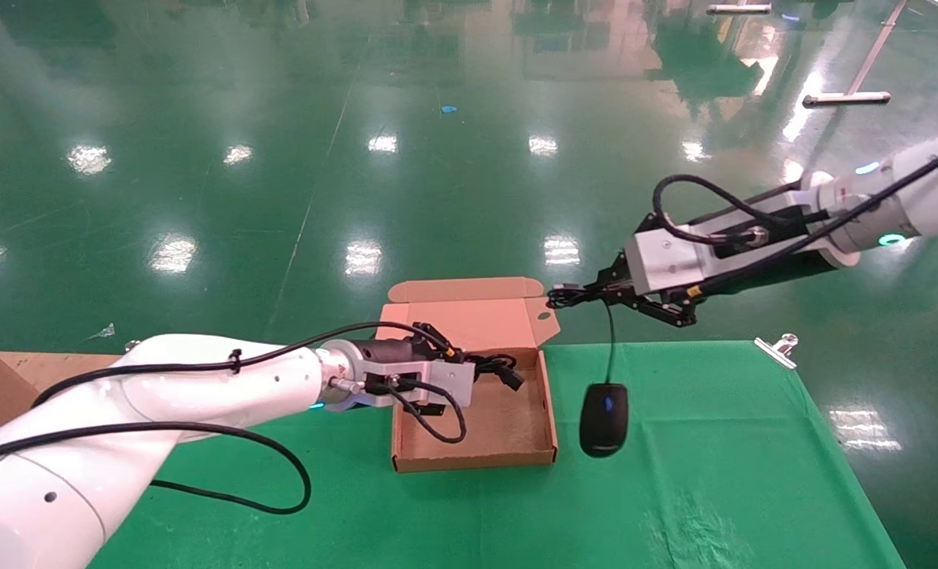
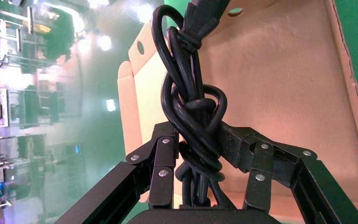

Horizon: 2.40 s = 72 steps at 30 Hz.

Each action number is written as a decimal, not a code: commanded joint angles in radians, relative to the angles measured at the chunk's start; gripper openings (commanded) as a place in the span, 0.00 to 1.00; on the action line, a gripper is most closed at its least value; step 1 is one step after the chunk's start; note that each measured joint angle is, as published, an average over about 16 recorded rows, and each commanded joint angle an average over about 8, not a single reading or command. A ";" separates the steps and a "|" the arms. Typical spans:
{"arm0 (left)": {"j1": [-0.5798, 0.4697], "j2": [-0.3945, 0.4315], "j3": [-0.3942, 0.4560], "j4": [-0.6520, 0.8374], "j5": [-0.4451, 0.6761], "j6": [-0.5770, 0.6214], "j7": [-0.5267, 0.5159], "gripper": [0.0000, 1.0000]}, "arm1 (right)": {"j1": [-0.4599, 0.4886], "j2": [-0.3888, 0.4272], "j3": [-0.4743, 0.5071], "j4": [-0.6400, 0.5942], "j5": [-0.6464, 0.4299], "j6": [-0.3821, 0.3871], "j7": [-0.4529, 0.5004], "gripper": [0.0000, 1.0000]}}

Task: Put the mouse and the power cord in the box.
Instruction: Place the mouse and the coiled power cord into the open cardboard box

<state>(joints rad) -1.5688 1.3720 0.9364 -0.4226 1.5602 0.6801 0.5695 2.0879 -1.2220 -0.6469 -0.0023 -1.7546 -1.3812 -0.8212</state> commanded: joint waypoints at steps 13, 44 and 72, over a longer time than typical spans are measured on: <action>-0.012 -0.003 0.155 -0.034 -0.081 -0.066 -0.072 1.00 | -0.017 0.005 0.000 0.001 -0.001 0.003 -0.007 0.00; -0.048 -0.360 0.005 0.046 -0.531 0.280 0.155 1.00 | -0.228 -0.157 -0.082 0.385 0.091 0.254 0.201 0.00; -0.006 -0.413 -0.031 0.154 -0.587 0.373 0.262 1.00 | -0.388 -0.153 -0.414 0.566 0.158 0.561 0.421 1.00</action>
<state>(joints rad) -1.5746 0.9590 0.9048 -0.2690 0.9719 1.0547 0.8314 1.6959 -1.3721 -1.0602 0.5683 -1.5926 -0.8213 -0.3970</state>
